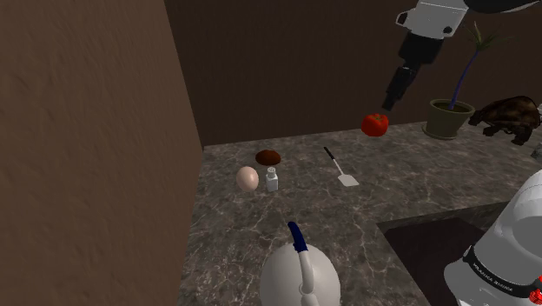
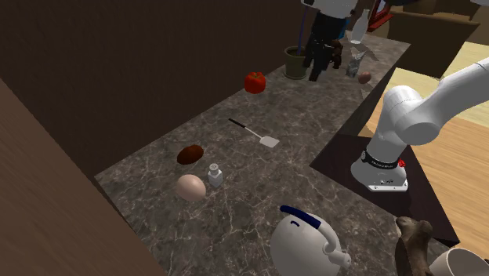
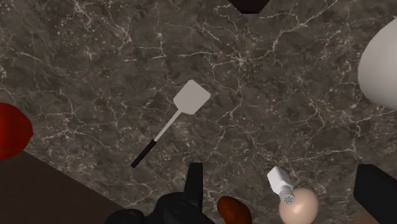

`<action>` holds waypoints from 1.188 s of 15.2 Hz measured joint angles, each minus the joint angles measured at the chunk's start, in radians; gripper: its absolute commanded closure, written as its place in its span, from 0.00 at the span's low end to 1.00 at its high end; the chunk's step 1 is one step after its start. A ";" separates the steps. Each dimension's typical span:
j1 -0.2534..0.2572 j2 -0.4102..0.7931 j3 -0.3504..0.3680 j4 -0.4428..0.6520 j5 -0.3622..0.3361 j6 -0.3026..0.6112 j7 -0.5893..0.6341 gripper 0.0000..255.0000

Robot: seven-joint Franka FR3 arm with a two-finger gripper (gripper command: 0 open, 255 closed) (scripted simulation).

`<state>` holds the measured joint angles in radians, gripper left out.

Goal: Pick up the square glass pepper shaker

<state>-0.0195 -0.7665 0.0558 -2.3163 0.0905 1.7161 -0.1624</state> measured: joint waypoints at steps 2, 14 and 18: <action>0.001 0.011 0.007 -0.002 0.002 0.011 0.007 0.00; 0.001 0.359 0.184 0.052 -0.001 0.277 0.206 0.00; -0.005 0.510 0.236 0.119 -0.040 0.346 0.286 0.00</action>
<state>-0.0248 -0.2562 0.2921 -2.1976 0.0508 2.0623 0.1235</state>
